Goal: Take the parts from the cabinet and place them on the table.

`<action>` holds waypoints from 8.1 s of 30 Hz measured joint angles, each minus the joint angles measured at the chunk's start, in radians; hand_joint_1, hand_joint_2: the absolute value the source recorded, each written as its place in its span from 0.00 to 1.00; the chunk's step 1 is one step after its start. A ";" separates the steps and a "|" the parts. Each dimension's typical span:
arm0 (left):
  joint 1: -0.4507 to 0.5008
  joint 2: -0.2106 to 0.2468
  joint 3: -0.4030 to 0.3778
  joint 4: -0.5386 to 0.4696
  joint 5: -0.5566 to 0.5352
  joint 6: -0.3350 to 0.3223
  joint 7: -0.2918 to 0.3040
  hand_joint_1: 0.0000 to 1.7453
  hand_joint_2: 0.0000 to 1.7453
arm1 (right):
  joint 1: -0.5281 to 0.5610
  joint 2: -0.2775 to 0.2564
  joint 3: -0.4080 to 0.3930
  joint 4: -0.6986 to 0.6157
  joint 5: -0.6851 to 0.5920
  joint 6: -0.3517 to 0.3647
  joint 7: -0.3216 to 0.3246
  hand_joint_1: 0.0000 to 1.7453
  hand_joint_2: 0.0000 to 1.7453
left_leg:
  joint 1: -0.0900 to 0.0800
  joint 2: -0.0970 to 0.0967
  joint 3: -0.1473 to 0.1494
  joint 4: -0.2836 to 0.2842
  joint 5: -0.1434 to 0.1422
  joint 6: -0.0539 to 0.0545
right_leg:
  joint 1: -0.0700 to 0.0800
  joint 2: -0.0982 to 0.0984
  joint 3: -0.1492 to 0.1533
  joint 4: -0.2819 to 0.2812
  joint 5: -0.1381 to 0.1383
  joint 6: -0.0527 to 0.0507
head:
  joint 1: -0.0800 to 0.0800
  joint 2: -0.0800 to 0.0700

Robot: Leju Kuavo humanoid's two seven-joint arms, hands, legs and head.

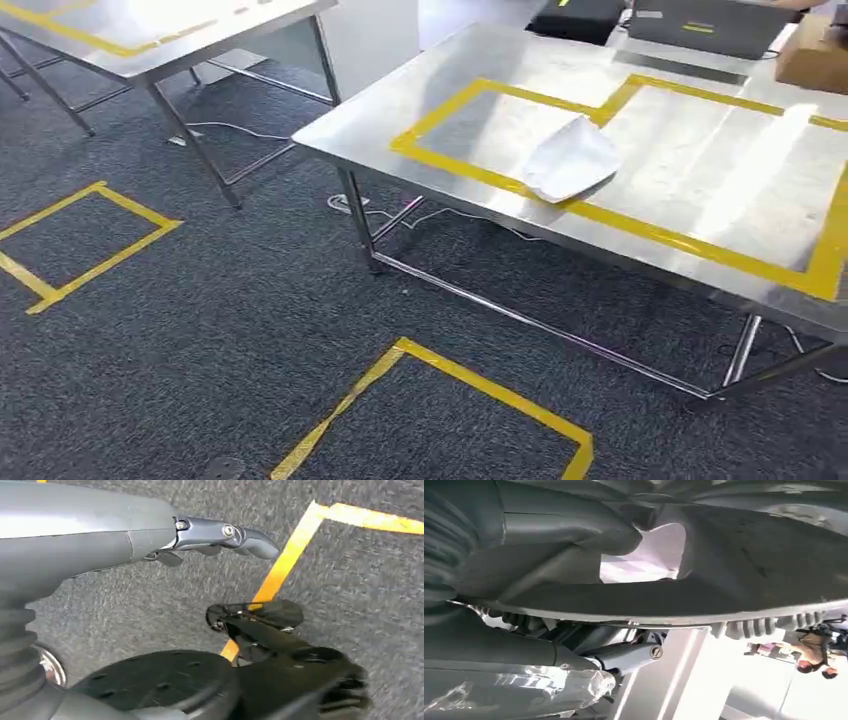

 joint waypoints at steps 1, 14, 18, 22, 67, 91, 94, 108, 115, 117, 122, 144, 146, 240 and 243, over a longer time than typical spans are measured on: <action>0.000 0.000 0.000 0.000 0.000 0.000 0.000 0.00 1.00 | 0.002 -0.001 0.004 0.000 0.000 0.000 0.000 1.00 1.00 | 0.000 -0.004 0.027 -0.062 0.045 0.005 | 0.000 0.013 0.000 0.000 0.001 0.002 | 0.000 0.000; 0.001 0.001 0.000 0.000 0.000 0.000 0.000 0.00 1.00 | 0.023 -0.015 0.048 0.000 -0.004 -0.002 0.003 1.00 1.00 | 0.001 0.028 0.126 -0.289 0.123 0.048 | 0.000 -0.053 -0.167 0.310 -0.132 0.052 | 0.010 0.000; 0.000 -0.001 0.000 0.000 0.000 0.000 0.000 0.00 1.00 | 0.023 -0.019 0.053 0.000 -0.005 -0.002 0.003 1.00 1.00 | 0.002 0.074 0.143 -0.285 0.110 0.032 | -0.001 -0.116 0.003 0.018 0.001 0.060 | 0.011 0.000; -0.003 0.001 0.000 0.000 0.000 0.000 0.000 0.00 1.00 | 0.027 -0.020 0.058 0.000 -0.004 -0.002 0.003 1.00 1.00 | -0.011 0.108 0.151 -0.285 0.104 0.018 | 0.003 -0.099 0.000 0.008 -0.007 0.030 | 0.007 0.000; -0.003 0.000 0.003 0.000 0.018 0.003 0.018 0.00 1.00 | -0.028 -0.404 -0.032 -0.053 -0.249 0.008 0.329 1.00 1.00 | -0.014 0.009 0.113 -0.291 0.142 0.025 | -0.003 -0.056 0.004 0.001 -0.004 0.029 | 0.005 0.000; -0.023 0.008 -0.015 0.000 -0.052 0.001 -0.008 0.00 1.00 | -0.359 -0.554 0.826 0.056 -0.452 -0.143 0.574 1.00 1.00 | -0.019 0.028 0.096 -0.289 0.153 0.026 | -0.006 -0.037 -0.016 -0.001 0.019 0.030 | 0.005 0.000; -0.030 0.010 -0.020 0.000 -0.053 -0.001 -0.010 0.00 1.00 | -0.446 -0.552 0.995 0.109 -0.459 -0.175 0.590 1.00 1.00 | -0.019 0.024 0.093 -0.289 0.160 0.030 | -0.006 -0.045 -0.017 -0.001 0.020 0.032 | 0.005 0.000; -0.038 0.018 -0.026 0.000 -0.057 -0.002 0.011 0.00 1.00 | -0.845 -0.302 1.410 0.398 -0.244 -0.194 0.576 1.00 1.00 | -0.016 0.027 0.079 -0.289 0.167 0.023 | -0.003 -0.039 -0.031 -0.001 0.030 0.027 | 0.005 0.000; -0.042 0.029 -0.026 0.000 -0.051 -0.008 0.068 0.00 1.00 | -1.050 -0.021 1.654 0.625 -0.221 -0.192 0.602 1.00 1.00 | -0.010 0.024 0.074 -0.289 0.176 0.019 | 0.003 -0.044 -0.036 -0.001 0.035 0.024 | 0.004 0.000; -0.041 0.031 -0.026 0.000 -0.051 -0.026 0.073 0.00 1.00 | -1.075 0.034 1.697 0.667 -0.222 -0.192 0.604 1.00 1.00 | -0.008 0.021 0.073 -0.289 0.177 0.018 | 0.005 -0.048 -0.036 -0.001 0.035 0.024 | 0.004 0.000; -0.040 0.032 -0.026 0.000 -0.056 -0.034 0.074 0.00 1.00 | -1.106 0.128 1.765 0.754 -0.217 -0.198 0.607 1.00 1.00 | -0.008 0.017 0.071 -0.289 0.178 0.017 | 0.005 -0.050 -0.036 -0.001 0.034 0.023 | 0.005 0.000; -0.035 0.040 -0.051 0.000 -0.092 -0.058 0.053 0.00 1.00 | -1.148 0.193 1.830 0.855 -0.230 -0.206 0.601 1.00 1.00 | -0.008 0.016 0.068 -0.302 0.157 0.037 | 0.003 -0.050 -0.034 0.007 0.054 0.040 | 0.003 0.000; -0.033 0.036 -0.054 0.000 -0.088 -0.059 0.053 0.00 1.00 | -1.155 0.198 1.831 0.862 -0.232 -0.204 0.601 1.00 1.00 | 0.001 0.015 0.089 -0.307 0.155 0.044 | 0.003 -0.052 -0.042 0.009 0.041 0.049 | 0.005 0.000; 0.033 -0.002 0.054 0.010 0.200 -0.031 -0.071 0.00 0.00 | -0.288 -0.429 0.859 -0.102 -1.232 -0.131 0.405 0.00 0.00 | 0.011 -0.058 0.106 -0.366 0.213 0.053 | 0.019 -0.064 0.051 0.047 -0.149 0.043 | 0.014 0.000; 0.040 -0.012 0.080 0.010 0.195 -0.011 -0.071 0.00 0.00 | -0.177 -0.381 0.405 -0.214 -1.181 -0.009 0.329 0.00 0.00 | 0.009 -0.057 0.109 -0.361 0.208 0.051 | 0.012 -0.061 -0.026 0.202 -0.212 0.053 | 0.014 0.000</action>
